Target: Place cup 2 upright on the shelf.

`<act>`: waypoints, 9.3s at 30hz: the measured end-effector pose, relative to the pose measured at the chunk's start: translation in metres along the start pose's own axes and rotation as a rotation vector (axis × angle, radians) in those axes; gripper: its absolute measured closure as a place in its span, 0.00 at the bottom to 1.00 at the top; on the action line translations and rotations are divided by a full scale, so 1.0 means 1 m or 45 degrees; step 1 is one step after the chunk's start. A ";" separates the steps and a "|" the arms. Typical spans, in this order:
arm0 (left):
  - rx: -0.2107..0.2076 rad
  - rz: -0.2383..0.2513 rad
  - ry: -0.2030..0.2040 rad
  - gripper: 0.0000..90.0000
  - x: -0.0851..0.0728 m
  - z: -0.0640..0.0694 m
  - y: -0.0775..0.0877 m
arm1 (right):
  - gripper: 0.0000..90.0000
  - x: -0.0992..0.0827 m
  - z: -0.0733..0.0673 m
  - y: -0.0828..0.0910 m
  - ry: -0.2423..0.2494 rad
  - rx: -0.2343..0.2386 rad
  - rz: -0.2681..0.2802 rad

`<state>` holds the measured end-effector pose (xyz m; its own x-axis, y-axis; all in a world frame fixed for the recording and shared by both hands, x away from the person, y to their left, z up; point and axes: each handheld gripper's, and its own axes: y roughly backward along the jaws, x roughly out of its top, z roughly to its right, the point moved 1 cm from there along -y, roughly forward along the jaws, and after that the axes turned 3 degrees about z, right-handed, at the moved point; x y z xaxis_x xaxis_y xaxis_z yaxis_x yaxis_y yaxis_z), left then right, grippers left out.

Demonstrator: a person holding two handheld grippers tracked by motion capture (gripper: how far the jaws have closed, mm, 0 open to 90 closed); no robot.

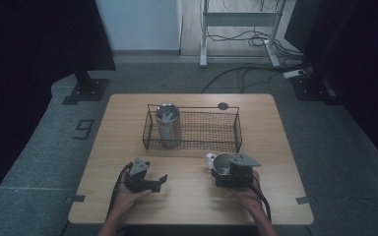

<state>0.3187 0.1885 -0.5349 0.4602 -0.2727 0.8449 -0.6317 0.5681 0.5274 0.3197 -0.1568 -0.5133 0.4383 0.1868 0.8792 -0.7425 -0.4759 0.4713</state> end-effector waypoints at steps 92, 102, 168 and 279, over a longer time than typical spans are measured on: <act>0.022 -0.027 0.027 0.11 -0.004 -0.008 0.001 | 0.07 0.072 0.016 0.042 -0.009 0.039 0.146; 0.020 -0.031 0.027 0.11 -0.005 -0.007 0.001 | 0.07 0.079 0.024 0.039 -0.029 0.028 0.148; 0.029 -0.030 0.028 0.11 -0.005 -0.007 0.001 | 0.07 0.128 0.037 0.023 -0.003 0.030 0.169; 0.017 -0.033 0.031 0.12 -0.005 -0.008 0.003 | 0.07 0.119 0.081 -0.098 -0.045 -0.038 -0.069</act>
<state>0.3195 0.1975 -0.5380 0.4918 -0.2679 0.8284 -0.6276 0.5504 0.5506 0.4859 -0.1573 -0.4607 0.4956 0.1807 0.8495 -0.7319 -0.4397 0.5205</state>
